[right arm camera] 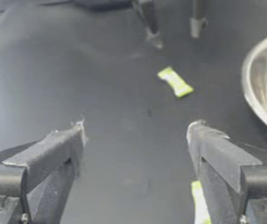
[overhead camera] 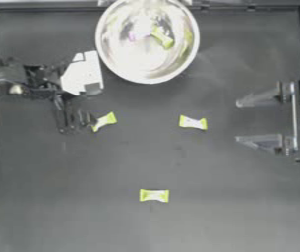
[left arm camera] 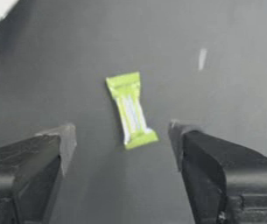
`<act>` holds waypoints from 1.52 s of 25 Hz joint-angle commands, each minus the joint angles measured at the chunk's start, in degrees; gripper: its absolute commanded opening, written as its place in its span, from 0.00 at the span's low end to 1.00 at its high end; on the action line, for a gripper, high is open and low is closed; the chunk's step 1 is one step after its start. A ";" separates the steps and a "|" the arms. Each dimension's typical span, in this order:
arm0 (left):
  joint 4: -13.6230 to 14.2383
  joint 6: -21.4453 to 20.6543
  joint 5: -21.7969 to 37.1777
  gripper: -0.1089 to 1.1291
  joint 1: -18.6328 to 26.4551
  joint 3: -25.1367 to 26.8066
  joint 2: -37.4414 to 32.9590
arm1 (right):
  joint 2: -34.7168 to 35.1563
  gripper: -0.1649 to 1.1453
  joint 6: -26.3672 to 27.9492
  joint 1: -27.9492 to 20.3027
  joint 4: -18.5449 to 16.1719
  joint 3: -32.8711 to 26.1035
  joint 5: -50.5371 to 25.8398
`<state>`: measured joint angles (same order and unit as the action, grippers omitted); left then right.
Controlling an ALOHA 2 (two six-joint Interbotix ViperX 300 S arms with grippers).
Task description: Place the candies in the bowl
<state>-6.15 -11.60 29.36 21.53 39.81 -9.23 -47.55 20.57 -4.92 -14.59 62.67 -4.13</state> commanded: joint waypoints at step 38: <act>0.44 4.22 -0.70 0.86 -2.55 -6.50 13.62 | 0.53 0.88 0.09 0.09 0.79 -0.35 2.90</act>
<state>-5.89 -7.38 28.65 19.16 35.16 5.27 -47.20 20.65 -4.92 -13.97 62.84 -1.76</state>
